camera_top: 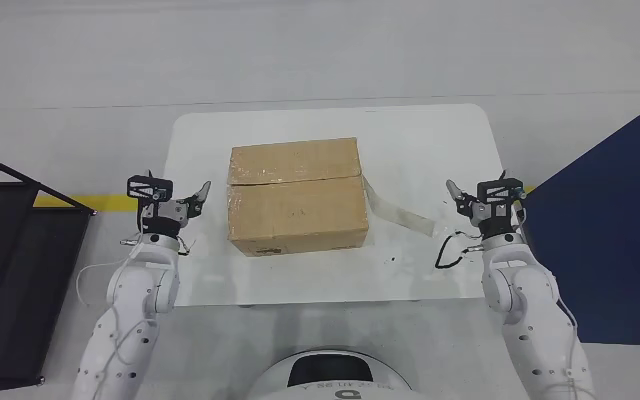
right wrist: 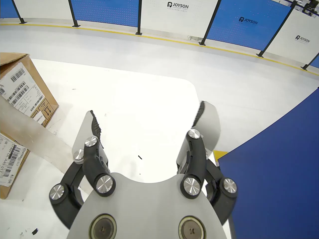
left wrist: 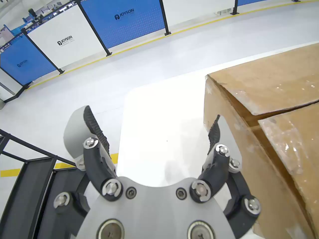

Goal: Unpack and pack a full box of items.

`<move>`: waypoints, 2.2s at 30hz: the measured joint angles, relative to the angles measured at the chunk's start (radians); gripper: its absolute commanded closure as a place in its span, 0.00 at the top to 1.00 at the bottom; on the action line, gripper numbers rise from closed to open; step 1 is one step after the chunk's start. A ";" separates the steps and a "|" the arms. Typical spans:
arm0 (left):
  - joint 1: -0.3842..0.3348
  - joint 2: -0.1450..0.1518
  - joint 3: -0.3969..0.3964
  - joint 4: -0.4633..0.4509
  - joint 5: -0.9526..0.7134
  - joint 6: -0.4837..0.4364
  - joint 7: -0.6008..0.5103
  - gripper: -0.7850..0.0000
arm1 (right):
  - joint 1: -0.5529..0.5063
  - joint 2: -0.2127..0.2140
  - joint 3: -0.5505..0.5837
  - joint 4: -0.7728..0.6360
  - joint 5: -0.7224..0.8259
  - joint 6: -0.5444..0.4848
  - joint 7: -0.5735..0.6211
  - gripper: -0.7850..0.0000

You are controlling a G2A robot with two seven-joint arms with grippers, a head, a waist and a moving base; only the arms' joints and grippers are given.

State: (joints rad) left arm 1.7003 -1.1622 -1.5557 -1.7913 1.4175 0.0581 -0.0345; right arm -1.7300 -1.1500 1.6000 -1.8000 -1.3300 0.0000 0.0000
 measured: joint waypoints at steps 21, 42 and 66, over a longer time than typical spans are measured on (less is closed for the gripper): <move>-0.061 -0.006 0.032 0.083 0.074 -0.073 0.007 1.00 | 0.000 0.000 0.000 0.000 0.000 0.000 0.000 1.00; -0.006 0.017 -0.068 -0.017 -0.029 -0.458 0.134 1.00 | 0.000 0.000 0.000 0.000 0.000 0.000 0.000 1.00; 0.107 0.077 -0.142 -0.019 0.448 -0.684 0.616 1.00 | 0.000 0.000 0.000 0.000 0.000 0.000 0.000 1.00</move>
State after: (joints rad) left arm 1.8075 -1.0850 -1.6980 -1.8102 1.8651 -0.6262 0.5819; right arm -1.7300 -1.1500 1.6000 -1.8000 -1.3300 0.0000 0.0000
